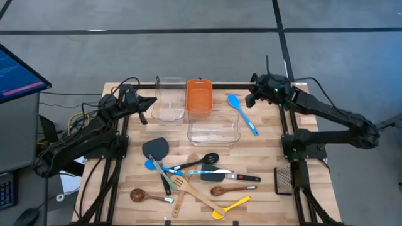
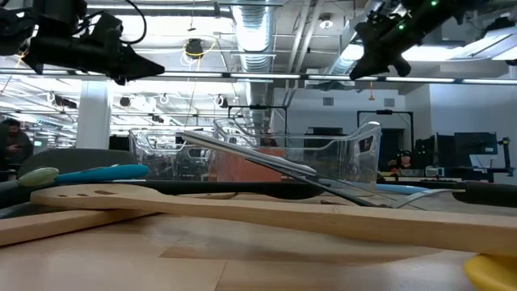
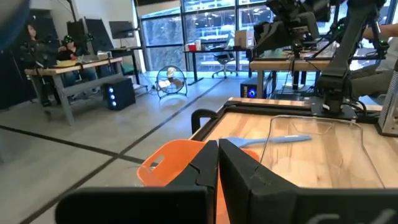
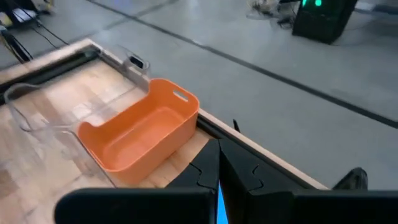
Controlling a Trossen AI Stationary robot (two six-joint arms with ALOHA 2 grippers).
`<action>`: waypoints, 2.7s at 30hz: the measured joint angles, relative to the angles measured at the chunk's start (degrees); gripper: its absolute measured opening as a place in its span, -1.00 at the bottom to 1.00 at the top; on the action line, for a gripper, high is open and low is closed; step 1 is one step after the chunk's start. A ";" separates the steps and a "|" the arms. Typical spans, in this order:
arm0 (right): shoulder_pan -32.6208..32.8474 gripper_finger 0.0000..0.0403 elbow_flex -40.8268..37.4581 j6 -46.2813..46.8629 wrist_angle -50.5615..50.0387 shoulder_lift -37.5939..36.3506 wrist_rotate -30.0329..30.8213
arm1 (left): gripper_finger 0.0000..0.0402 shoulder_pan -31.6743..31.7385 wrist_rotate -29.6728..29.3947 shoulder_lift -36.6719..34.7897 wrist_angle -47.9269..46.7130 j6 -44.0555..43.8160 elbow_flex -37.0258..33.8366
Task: Pick & Place Kitchen Items
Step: Put the top blue serving spoon into the top transparent bin
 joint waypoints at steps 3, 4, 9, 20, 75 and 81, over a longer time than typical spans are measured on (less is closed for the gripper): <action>-1.23 -1.00 3.47 0.12 -5.36 2.54 -0.96 | -0.99 -0.02 -0.02 0.05 0.02 0.00 0.00; -1.68 -1.00 4.66 0.64 -7.41 3.55 -1.73 | -0.99 -0.02 0.00 0.03 0.02 -0.01 0.00; -4.20 -1.00 9.79 3.85 -16.32 9.23 -8.31 | -0.99 -0.04 0.00 0.02 0.05 0.00 0.00; -8.36 -1.00 15.15 1.63 -26.59 19.90 -15.23 | -0.99 -0.04 0.00 0.02 0.05 -0.02 0.00; -1.04 0.01 15.51 4.90 -45.94 26.55 -14.78 | -0.99 -0.04 -0.01 0.03 -0.04 -1.51 -0.02; 1.84 -0.08 15.48 4.28 -46.04 26.55 -14.78 | -0.99 -0.05 0.00 0.03 -0.07 -1.53 -0.02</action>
